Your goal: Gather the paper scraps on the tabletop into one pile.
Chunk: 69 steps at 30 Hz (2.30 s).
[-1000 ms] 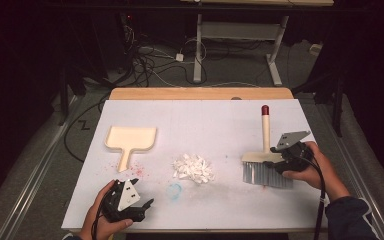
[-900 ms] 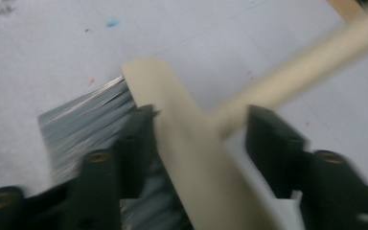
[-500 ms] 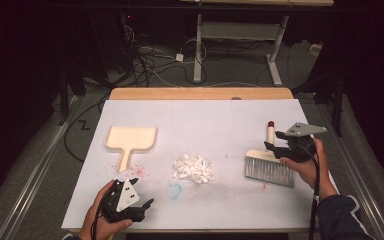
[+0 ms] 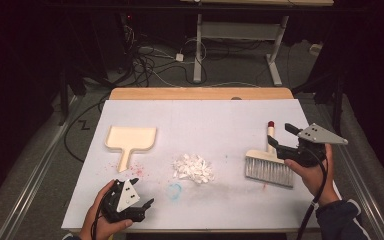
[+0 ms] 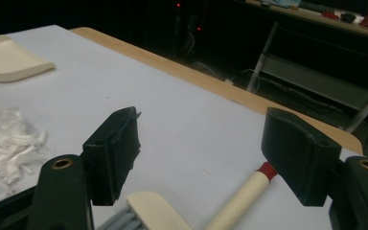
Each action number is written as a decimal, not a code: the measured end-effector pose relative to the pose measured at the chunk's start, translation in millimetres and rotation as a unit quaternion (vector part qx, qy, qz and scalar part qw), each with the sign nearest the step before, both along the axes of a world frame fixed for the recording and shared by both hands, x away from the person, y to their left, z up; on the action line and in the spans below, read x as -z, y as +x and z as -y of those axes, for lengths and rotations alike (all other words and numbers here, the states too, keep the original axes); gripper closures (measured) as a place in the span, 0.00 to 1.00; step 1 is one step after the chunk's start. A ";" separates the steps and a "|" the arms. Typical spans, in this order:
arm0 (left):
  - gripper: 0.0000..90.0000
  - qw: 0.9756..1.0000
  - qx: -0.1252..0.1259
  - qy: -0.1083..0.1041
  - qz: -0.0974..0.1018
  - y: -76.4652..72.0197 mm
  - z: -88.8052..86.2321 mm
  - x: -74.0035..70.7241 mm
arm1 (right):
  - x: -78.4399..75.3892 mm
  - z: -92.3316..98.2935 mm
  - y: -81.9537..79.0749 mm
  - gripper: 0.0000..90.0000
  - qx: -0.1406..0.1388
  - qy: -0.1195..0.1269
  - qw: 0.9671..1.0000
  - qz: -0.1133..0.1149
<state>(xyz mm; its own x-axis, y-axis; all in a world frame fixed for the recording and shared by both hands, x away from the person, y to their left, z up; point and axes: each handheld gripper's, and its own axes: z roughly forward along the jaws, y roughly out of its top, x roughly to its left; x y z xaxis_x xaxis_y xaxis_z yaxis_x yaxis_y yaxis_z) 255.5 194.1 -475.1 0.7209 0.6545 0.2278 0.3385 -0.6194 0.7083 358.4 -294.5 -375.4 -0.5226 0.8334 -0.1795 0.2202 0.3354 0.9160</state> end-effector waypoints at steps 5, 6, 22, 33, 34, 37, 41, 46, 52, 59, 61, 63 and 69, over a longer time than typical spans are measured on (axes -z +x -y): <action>0.22 1.000 -0.004 -0.006 0.005 0.8 0.1 -0.7 | -3.0 -2.6 -15.0 0.32 -0.004 0.002 1.000 0.020; 0.22 1.000 -0.006 -0.010 0.006 0.9 -0.3 -1.1 | -2.9 -2.6 -18.2 0.31 -0.007 0.001 1.000 0.023; 0.18 1.000 -0.007 -0.011 0.018 5.8 4.3 1.1 | 49.6 -0.7 -74.2 0.26 -0.053 -0.055 0.997 0.005; 0.18 1.000 0.001 -0.002 0.024 2.7 9.0 2.7 | 64.5 5.3 -89.3 0.26 -0.046 -0.063 0.997 -0.002; 0.18 1.000 0.002 0.000 0.023 2.4 8.8 3.1 | 63.4 4.7 -89.5 0.26 -0.045 -0.064 0.997 0.002; 0.18 1.000 0.004 -0.002 0.022 1.2 7.7 2.7 | 62.2 3.3 -90.1 0.27 -0.046 -0.061 0.997 0.004; 0.18 1.000 0.003 -0.003 0.022 1.4 6.8 2.7 | 62.1 1.0 -90.4 0.27 -0.045 -0.066 0.997 0.002; 0.18 1.000 0.003 0.001 0.019 2.5 7.3 3.5 | 63.1 2.1 -89.8 0.27 -0.044 -0.070 0.997 0.002; 0.18 1.000 0.006 0.006 0.017 2.6 8.2 4.1 | 63.7 3.6 -89.0 0.27 -0.044 -0.072 0.996 -0.002; 0.18 1.000 0.008 0.007 0.017 2.6 7.8 4.3 | 64.9 4.9 -86.3 0.27 -0.036 -0.077 0.996 -0.006; 0.18 1.000 0.008 0.006 0.016 2.8 7.9 4.1 | 64.9 5.3 -86.0 0.27 -0.035 -0.077 0.996 -0.006; 0.18 1.000 0.007 0.005 0.017 3.0 8.5 4.1 | 65.2 5.6 -86.1 0.27 -0.032 -0.078 0.996 -0.007; 0.18 1.000 0.008 0.005 0.016 4.2 9.6 4.0 | 65.5 7.9 -85.1 0.27 -0.032 -0.081 0.996 -0.006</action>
<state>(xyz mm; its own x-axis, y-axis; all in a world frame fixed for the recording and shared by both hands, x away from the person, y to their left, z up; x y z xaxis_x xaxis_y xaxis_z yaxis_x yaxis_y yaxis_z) 259.8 184.5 -479.0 0.7230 0.6411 0.2574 0.3065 -0.6316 0.7122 273.4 -302.4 -440.9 -0.5773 0.7586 -0.3021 0.2041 0.4923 0.8462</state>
